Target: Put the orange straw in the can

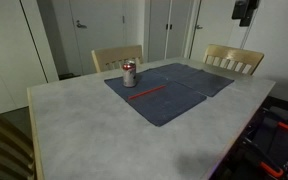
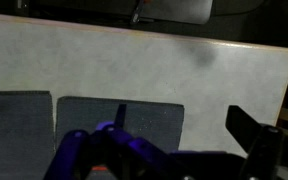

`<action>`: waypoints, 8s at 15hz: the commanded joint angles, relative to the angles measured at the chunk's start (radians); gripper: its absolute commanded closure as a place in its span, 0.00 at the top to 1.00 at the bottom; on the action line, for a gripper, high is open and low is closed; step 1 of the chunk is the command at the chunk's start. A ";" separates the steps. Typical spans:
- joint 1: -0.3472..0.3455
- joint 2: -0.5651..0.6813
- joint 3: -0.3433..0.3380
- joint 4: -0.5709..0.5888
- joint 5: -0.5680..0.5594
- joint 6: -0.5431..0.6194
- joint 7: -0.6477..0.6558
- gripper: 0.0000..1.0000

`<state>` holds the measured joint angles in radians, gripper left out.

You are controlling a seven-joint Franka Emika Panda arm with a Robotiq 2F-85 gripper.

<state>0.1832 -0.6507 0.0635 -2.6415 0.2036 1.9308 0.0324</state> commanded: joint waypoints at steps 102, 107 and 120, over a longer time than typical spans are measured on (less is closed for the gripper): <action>-0.162 1.250 0.116 0.694 -0.249 0.517 -1.356 0.99; -0.148 1.266 0.103 0.688 -0.290 0.553 -1.347 1.00; -0.125 1.311 0.082 0.698 -0.468 0.655 -1.299 0.45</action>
<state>0.0496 0.6514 0.1576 -1.9427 -0.2343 2.5542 -1.2816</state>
